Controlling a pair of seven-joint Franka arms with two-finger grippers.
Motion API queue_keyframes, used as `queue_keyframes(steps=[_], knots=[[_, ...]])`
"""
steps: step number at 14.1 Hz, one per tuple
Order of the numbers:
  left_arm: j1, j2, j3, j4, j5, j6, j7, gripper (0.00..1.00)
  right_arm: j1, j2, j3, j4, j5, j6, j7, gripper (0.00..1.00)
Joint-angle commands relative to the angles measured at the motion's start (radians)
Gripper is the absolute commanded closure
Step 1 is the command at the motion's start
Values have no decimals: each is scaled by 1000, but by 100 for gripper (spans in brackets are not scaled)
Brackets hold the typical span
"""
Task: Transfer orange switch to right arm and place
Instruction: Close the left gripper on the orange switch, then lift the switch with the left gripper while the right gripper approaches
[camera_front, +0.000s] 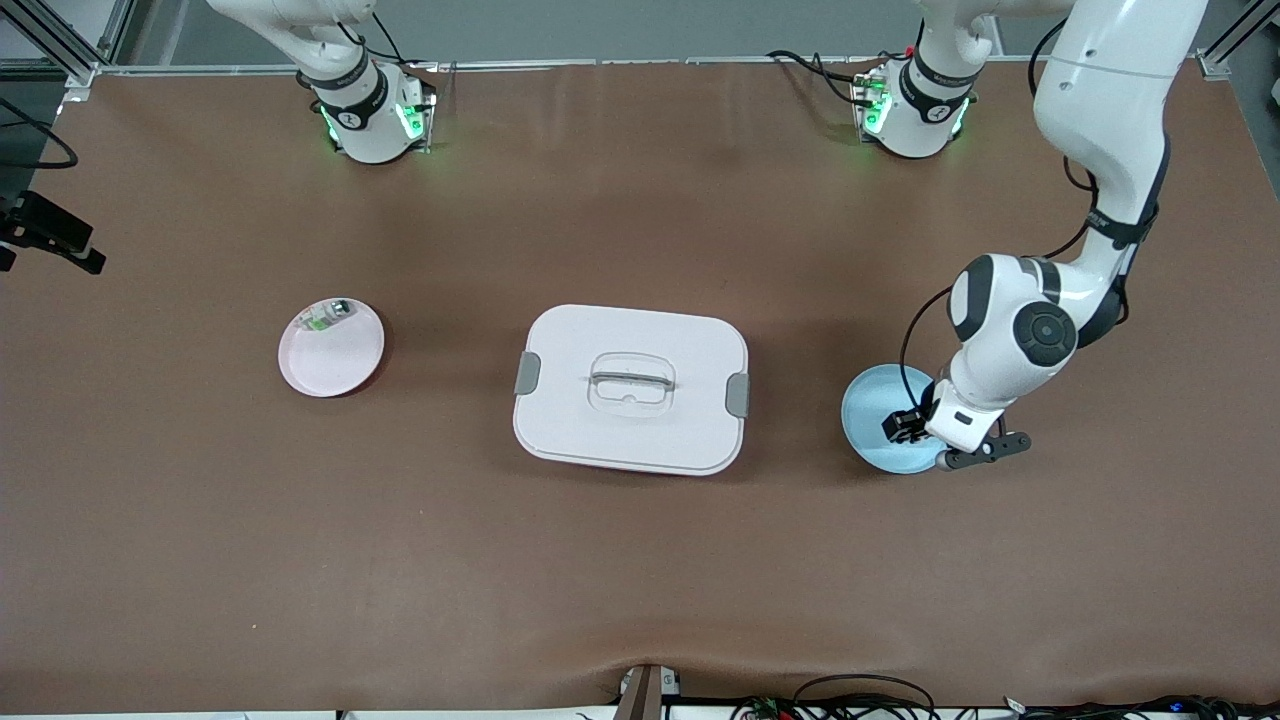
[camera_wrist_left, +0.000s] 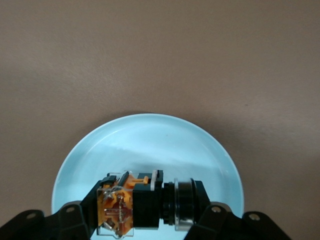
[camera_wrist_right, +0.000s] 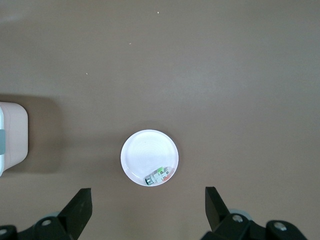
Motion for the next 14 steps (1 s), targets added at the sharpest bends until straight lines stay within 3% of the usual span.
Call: queue_keyframes(steps=[1, 8, 14], knots=[[3, -68, -26, 26, -26, -106, -64, 100, -11, 14, 13, 26, -11, -16, -14, 0], [-4, -80, -201, 248, -26, -384, -446, 100, 18, 14, 21, 23, 1, -76, 0, 0], [-7, -65, -363, 379, -81, -432, -793, 100, 172, 14, 23, 21, 4, -169, 3, 0]])
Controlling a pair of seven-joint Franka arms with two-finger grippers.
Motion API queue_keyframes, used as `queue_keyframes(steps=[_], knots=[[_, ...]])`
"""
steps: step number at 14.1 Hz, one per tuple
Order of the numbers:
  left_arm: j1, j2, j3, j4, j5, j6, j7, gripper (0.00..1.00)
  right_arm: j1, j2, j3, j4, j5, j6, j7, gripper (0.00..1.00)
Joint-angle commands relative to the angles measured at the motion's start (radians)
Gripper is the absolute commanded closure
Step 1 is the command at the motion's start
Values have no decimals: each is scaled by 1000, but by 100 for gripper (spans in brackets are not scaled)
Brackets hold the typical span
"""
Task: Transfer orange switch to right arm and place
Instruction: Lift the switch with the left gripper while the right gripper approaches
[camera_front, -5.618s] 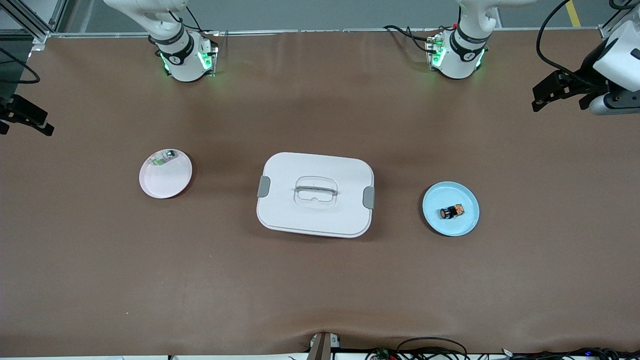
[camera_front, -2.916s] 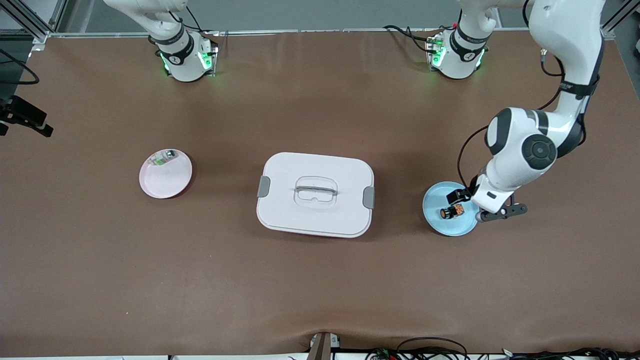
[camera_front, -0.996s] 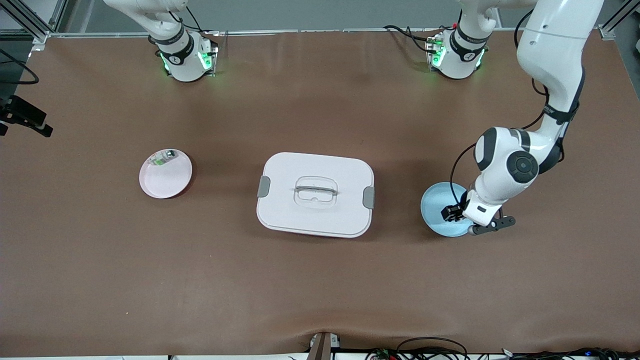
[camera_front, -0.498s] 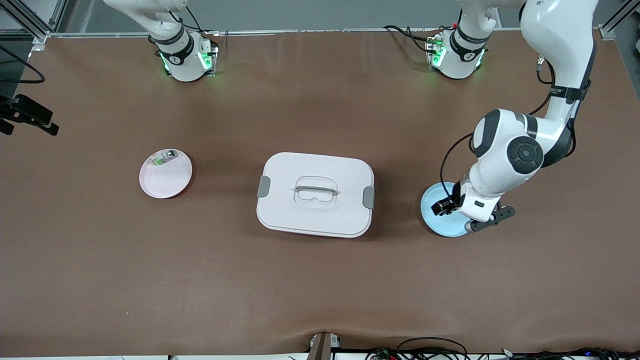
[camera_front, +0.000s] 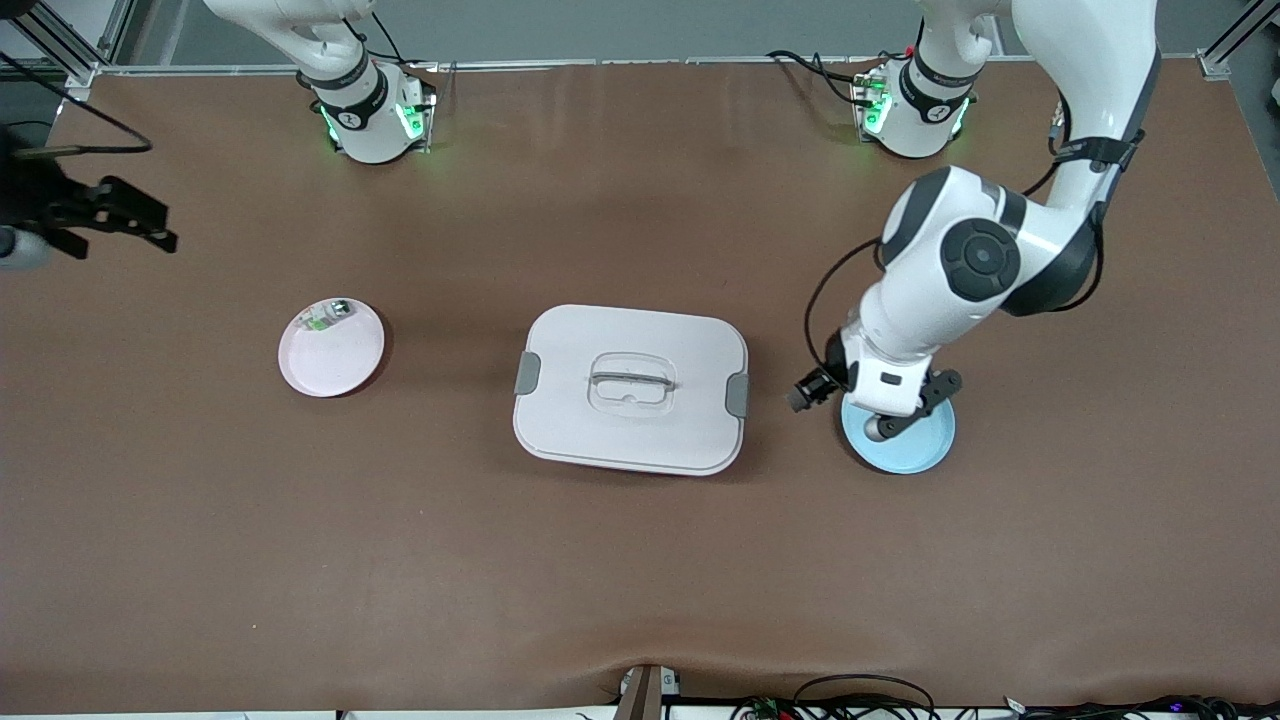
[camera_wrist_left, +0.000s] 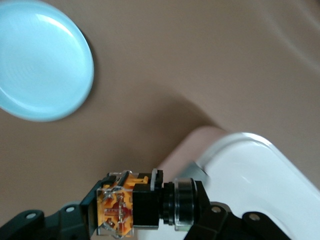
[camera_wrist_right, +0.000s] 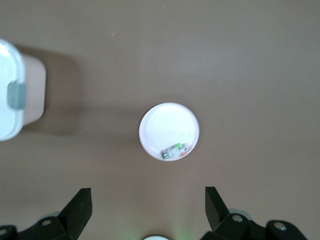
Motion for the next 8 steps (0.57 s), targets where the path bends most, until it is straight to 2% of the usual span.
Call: queue_keyframes(steps=[1, 5, 6, 8], knots=[[-9, 25, -52, 93, -73, -33, -160, 100, 82, 11, -5, 21, 0, -53, 31, 0], [-93, 48, -57, 170, -179, -33, -335, 100, 252, 29, -2, 5, 4, -47, 403, 0], [-117, 51, -57, 184, -202, -33, -376, 100, 292, 29, -2, 2, 22, -24, 471, 0], [-167, 71, -55, 228, -219, -31, -449, 100, 321, 23, -2, -40, 120, 66, 588, 0]])
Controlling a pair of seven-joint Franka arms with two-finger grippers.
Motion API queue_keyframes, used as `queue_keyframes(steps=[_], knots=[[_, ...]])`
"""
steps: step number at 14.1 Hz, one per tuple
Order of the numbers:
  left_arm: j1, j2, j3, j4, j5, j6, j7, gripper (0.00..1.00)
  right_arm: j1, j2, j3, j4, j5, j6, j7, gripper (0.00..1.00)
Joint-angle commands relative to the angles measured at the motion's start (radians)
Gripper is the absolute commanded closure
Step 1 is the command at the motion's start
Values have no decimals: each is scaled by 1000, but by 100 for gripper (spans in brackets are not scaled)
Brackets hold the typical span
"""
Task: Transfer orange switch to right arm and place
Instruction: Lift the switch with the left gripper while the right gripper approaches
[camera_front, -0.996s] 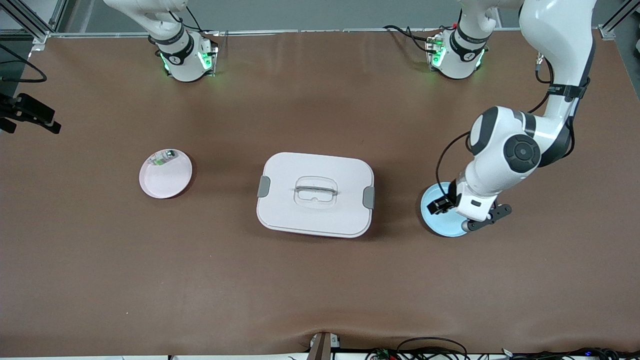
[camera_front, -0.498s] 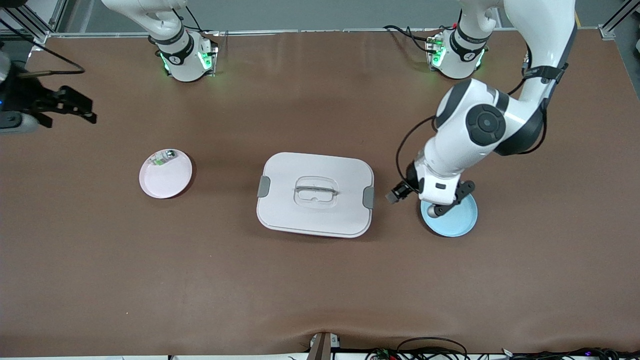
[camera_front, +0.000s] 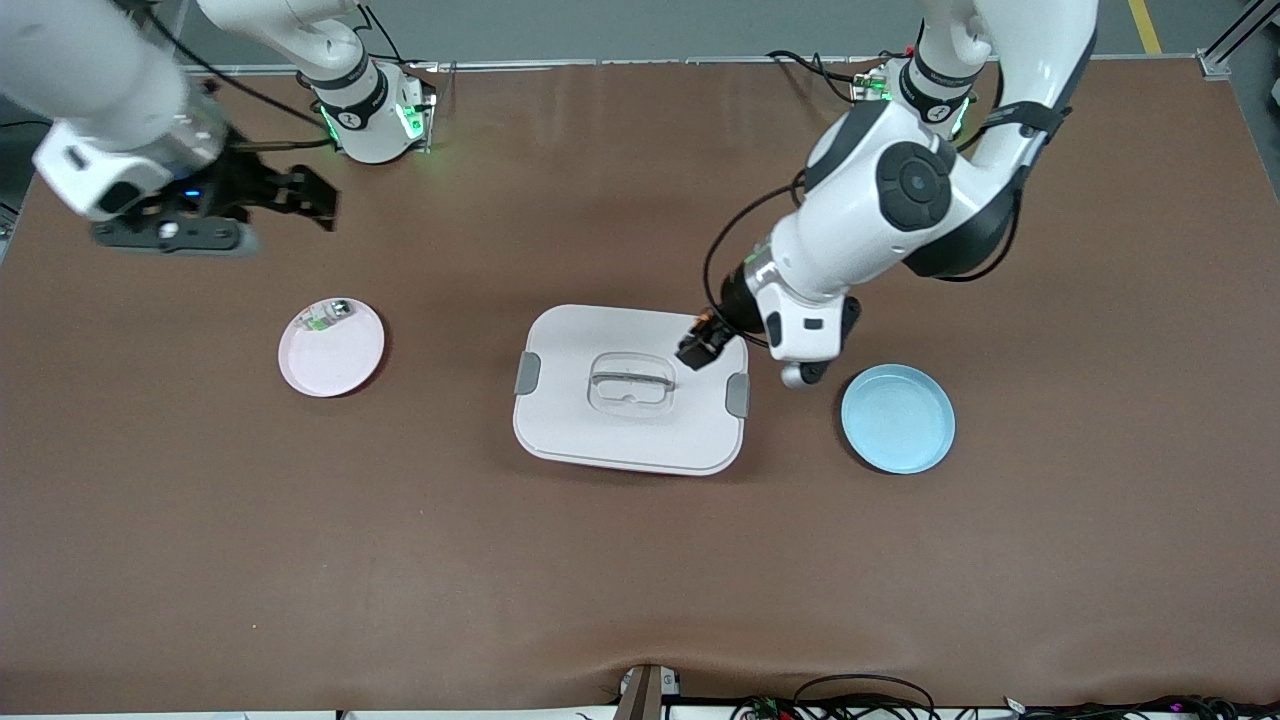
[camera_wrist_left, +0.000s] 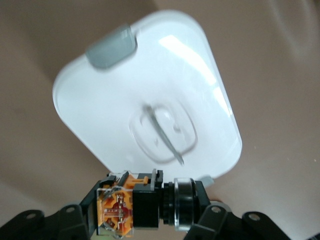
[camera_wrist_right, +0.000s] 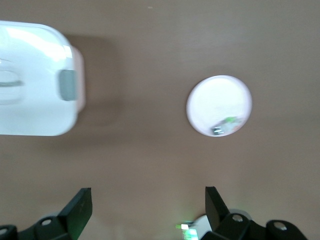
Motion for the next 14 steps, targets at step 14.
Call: queue_keyframes(steps=[14], knots=[[-123, 81, 1, 101, -305, 81, -263, 100, 206, -107, -10, -416, 446, 844, 337, 0]])
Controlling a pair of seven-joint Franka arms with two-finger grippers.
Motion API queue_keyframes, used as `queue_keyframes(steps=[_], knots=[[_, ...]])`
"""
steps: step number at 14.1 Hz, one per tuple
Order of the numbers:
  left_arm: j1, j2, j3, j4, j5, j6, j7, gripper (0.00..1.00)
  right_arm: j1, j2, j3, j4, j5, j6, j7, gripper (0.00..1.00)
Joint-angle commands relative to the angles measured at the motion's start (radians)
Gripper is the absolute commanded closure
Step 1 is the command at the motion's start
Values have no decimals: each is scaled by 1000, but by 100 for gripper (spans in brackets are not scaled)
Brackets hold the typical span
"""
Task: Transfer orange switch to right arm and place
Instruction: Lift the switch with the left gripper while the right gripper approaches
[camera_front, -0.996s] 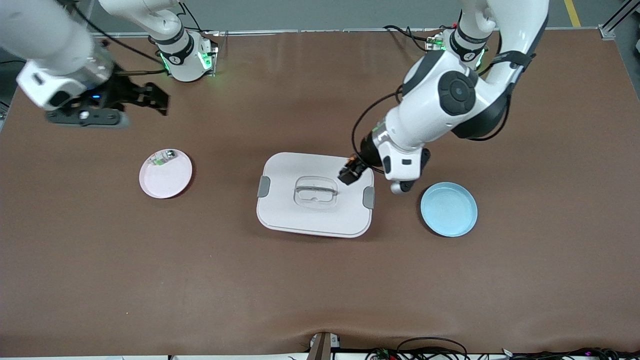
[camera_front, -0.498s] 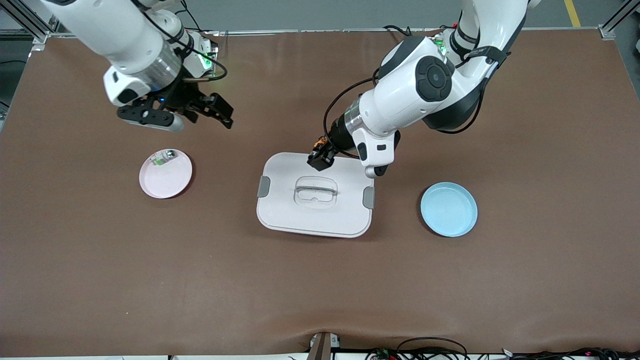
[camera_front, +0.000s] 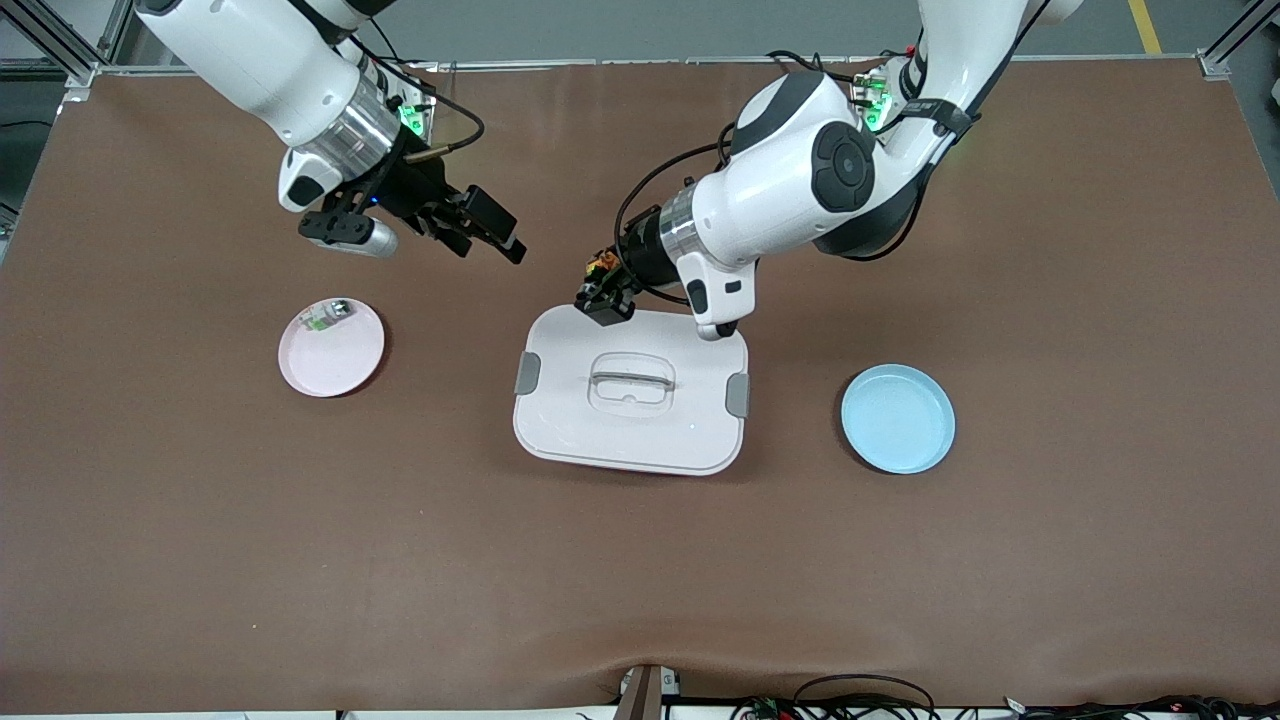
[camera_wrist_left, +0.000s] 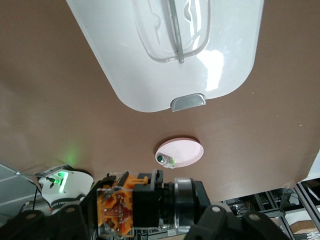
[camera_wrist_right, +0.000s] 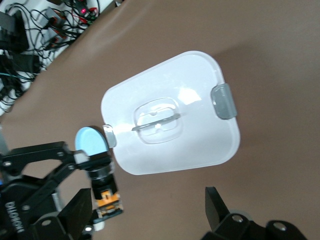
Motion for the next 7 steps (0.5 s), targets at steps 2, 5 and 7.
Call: queue_keyframes(steps=[2, 5, 7], knots=[[-12, 29, -1, 25, -87, 25, -43, 100, 34, 1, -10, -48, 79, 91, 13, 0], [-18, 35, 1, 30, -138, 34, -43, 100, 38, 36, -11, -43, 123, 101, 1, 0], [-25, 37, -1, 30, -139, 47, -45, 100, 39, 56, -10, -37, 137, 106, 1, 0]])
